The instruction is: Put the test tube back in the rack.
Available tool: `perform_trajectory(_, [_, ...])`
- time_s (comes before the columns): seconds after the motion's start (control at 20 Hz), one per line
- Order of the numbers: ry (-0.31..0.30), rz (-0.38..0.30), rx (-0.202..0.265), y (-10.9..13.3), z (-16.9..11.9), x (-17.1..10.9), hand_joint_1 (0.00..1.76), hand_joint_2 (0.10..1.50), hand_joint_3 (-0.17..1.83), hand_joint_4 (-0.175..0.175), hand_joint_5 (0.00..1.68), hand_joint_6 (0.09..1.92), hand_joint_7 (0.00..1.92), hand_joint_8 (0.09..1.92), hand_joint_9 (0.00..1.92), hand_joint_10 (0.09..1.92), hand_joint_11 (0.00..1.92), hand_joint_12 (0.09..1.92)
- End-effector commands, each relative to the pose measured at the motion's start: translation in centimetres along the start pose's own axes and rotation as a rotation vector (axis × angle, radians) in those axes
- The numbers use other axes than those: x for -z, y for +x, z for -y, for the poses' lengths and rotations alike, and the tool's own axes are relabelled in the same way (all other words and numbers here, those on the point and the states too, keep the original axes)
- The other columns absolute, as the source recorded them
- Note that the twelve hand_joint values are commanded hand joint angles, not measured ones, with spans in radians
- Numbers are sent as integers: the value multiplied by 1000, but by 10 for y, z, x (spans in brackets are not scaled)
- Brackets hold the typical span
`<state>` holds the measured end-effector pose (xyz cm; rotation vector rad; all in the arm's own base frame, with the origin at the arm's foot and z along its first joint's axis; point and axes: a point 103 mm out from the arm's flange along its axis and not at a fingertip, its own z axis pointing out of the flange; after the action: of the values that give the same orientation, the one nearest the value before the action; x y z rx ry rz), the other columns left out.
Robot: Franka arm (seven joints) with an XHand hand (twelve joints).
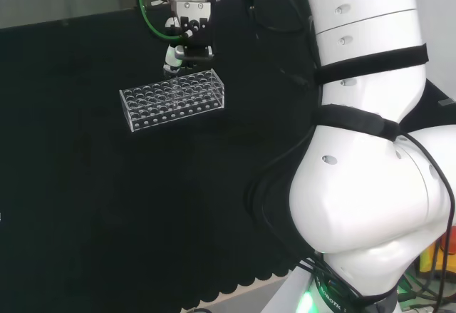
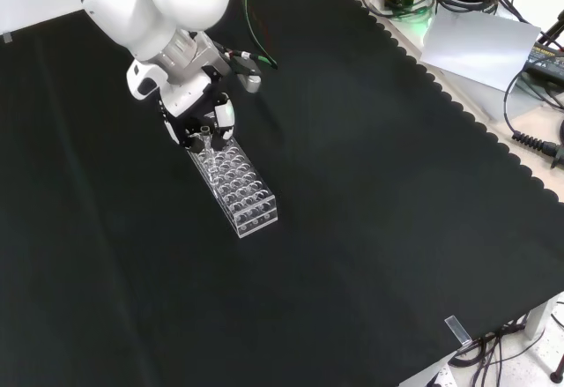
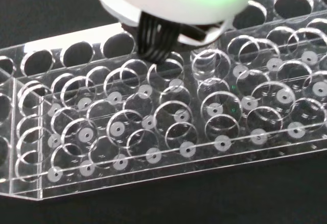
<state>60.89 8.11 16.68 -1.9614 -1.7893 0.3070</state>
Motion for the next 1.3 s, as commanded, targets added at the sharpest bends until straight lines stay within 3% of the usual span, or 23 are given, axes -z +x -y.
perform_trajectory(0.05, [9, 0, 17, 8, -1, -6, 1221, 648, 658, -175, 1306, 597, 1663, 631, 1576, 629, 1038, 1104])
perform_trajectory(0.25, [44, -47, 19, 10, -2, -7, 1219, 649, 659, -175, 1303, 603, 1654, 630, 1569, 633, 1019, 1120])
perform_trajectory(0.35, [66, -73, 24, 9, -3, -5, 1276, 642, 696, -175, 1250, 694, 1409, 701, 1488, 684, 885, 1222])
perform_trajectory(0.5, [87, -86, 29, 6, -2, -2, 1287, 775, 511, -175, 1144, 803, 1210, 801, 1344, 736, 719, 1336])
perform_trajectory(0.65, [108, -101, 33, 4, -1, 2, 1211, 898, 320, -170, 1091, 851, 1194, 814, 1256, 761, 639, 1391])
perform_trajectory(0.8, [118, -118, 41, 1, 3, 5, 1167, 675, 656, -172, 937, 794, 1086, 835, 1154, 769, 563, 1423])
perform_trajectory(0.9, [114, -129, 44, -1, 7, 9, 1163, 587, 804, -148, 838, 818, 987, 858, 1075, 768, 510, 1445])
perform_trajectory(1.3, [76, -150, 53, -6, 24, 40, 1144, 543, 863, -104, 694, 833, 858, 870, 965, 760, 441, 1463])
